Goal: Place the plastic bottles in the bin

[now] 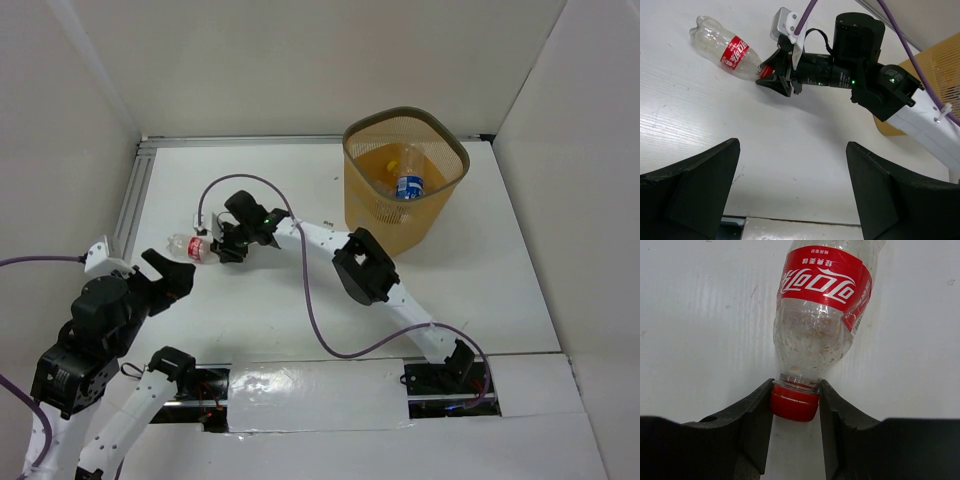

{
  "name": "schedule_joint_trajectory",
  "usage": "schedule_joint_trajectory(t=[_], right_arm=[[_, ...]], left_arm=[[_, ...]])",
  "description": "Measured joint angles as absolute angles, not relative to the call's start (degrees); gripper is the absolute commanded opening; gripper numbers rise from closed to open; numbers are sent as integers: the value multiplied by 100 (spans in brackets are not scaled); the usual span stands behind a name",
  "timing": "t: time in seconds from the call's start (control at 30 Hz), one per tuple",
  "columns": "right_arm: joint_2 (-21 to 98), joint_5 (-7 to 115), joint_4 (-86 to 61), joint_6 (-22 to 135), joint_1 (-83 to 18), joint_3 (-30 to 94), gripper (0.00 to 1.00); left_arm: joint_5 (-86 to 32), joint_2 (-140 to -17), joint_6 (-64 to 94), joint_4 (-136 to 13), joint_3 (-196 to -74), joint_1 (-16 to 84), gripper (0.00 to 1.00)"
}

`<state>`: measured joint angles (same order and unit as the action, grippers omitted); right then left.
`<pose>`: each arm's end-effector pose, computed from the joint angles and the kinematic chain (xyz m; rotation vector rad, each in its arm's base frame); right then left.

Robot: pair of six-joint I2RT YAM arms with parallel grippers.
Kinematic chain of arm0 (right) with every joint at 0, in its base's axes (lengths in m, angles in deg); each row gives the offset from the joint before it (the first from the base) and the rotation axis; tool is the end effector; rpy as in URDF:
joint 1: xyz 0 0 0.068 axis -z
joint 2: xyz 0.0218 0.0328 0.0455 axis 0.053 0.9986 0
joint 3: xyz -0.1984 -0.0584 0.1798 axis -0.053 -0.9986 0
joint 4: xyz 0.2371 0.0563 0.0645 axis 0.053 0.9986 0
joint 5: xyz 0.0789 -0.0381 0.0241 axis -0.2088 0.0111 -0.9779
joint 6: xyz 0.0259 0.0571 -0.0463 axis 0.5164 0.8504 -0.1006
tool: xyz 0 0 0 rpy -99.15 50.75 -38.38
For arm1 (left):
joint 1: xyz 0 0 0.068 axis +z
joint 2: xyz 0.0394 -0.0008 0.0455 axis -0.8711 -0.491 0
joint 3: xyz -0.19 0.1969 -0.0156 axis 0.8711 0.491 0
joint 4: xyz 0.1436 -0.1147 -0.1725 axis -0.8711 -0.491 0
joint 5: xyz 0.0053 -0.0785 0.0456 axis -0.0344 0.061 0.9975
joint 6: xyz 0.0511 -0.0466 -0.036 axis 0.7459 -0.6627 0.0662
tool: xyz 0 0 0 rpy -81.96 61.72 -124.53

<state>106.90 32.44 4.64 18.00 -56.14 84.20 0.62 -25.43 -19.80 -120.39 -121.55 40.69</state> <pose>0.3295 0.4923 0.1331 -1.7184 1.4822 0.7675 0.0601 0.0019 0.3536 -0.6651 1.8111 -0.4554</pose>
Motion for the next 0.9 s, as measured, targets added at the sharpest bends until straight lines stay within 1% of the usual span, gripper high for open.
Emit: schedule_joint_trajectory(t=[0.1, 0.2, 0.33, 0.43, 0.57, 0.7, 0.8, 0.83, 0.87, 0.9], right_arm=[[10349, 3204, 659, 1857, -5575, 8116, 6], [9755, 3180, 1006, 1927, -5496, 7851, 5], [8725, 3124, 1382, 2023, -5264, 7862, 5], [7871, 3152, 1605, 2076, -5066, 8098, 4], [6701, 3502, 1706, 2113, -4825, 8260, 4], [5685, 3893, 1833, 2137, -4475, 8205, 4], [5023, 4162, 1983, 2181, -3898, 7974, 4], [5001, 4230, 2062, 2196, -3874, 7954, 4], [4616, 4326, 2126, 2209, -3437, 7641, 4], [4413, 4418, 2176, 2202, -3241, 7414, 4]], left_arm=[[-18, -2488, -1971, -11929, -12015, 4069, 100], [-156, -2340, -1930, -11783, -11890, 4069, 100], [-504, -2007, -1781, -11449, -11729, 4069, 100], [-862, -1815, -1655, -11084, -11615, 4069, 100], [-1369, -1782, -1502, -10563, -11541, 4069, 100], [-1813, -1983, -1366, -10072, -11403, 4069, 100], [-2167, -2348, -1314, -9578, -11163, 4069, 100], [-2283, -2495, -1266, -9449, -11075, 4069, 100], [-2386, -2626, -1250, -9331, -11001, 4069, 100], [-2473, -2764, -1241, -9184, -10918, 4069, 100]])
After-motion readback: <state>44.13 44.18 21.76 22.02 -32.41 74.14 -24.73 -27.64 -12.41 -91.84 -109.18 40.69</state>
